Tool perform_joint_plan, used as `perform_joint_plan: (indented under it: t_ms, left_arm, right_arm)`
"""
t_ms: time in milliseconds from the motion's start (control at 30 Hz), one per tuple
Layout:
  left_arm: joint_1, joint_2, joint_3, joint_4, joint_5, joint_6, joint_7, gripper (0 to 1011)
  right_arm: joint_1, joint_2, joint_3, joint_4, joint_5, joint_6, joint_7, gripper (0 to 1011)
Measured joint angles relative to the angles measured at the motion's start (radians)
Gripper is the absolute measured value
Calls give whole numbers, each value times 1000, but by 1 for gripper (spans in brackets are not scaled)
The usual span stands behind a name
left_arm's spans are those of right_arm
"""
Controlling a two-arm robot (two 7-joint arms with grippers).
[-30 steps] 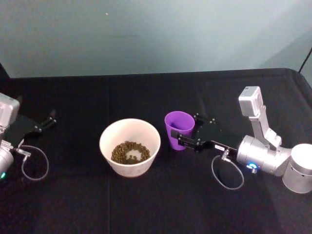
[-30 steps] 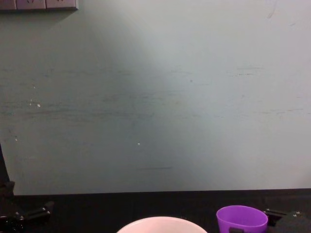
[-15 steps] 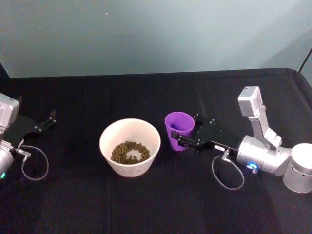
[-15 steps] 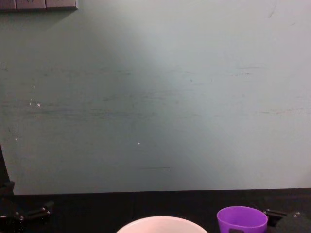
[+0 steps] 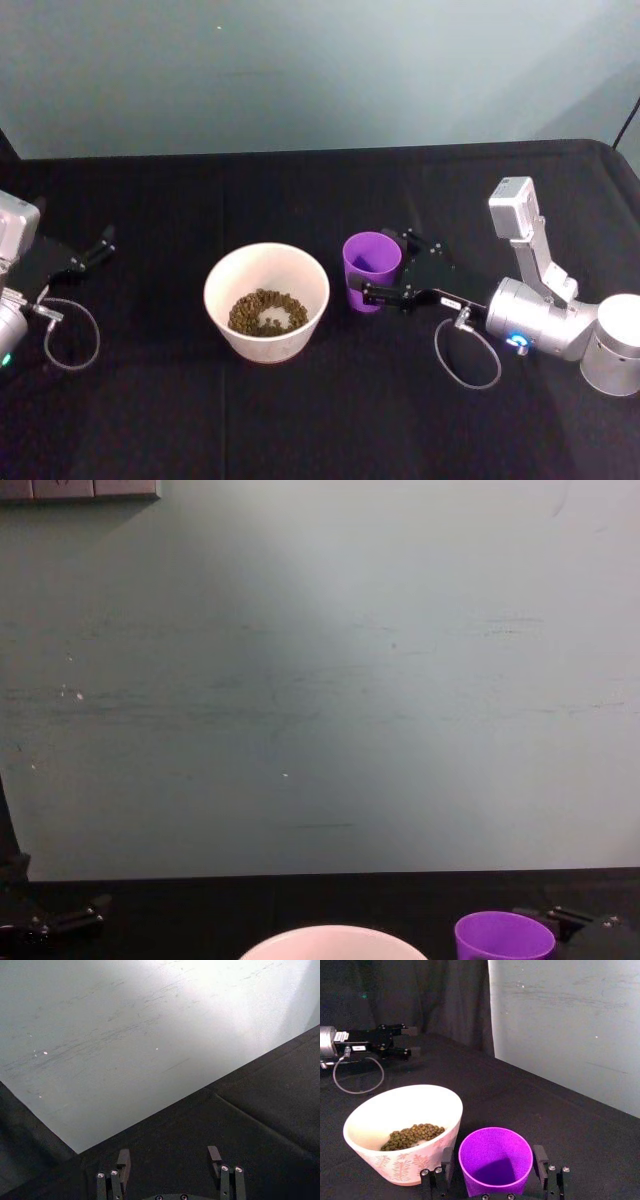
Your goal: Pick up the cup and pour the mung beans from the cup into the bowl.
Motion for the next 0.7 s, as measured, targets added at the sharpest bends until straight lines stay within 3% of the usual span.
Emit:
perform_joint_plan:
  t_ms: [267, 500, 600, 700]
  left_arm:
    - [0, 0, 0, 0, 0, 0, 0, 1000]
    - [0, 0, 0, 0, 0, 0, 0, 1000]
    - [0, 0, 0, 0, 0, 0, 0, 1000]
    - [0, 0, 0, 0, 0, 0, 0, 1000]
  right_arm:
    - [-20, 3, 17, -25, 7, -26, -15, 1000]
    - [-76, 0, 94, -80, 75, -120, -25, 1000]
    - [-96, -6, 123, -100, 81, -130, -65, 1000]
    - [-122, -17, 160, -132, 57, -107, -175, 1000]
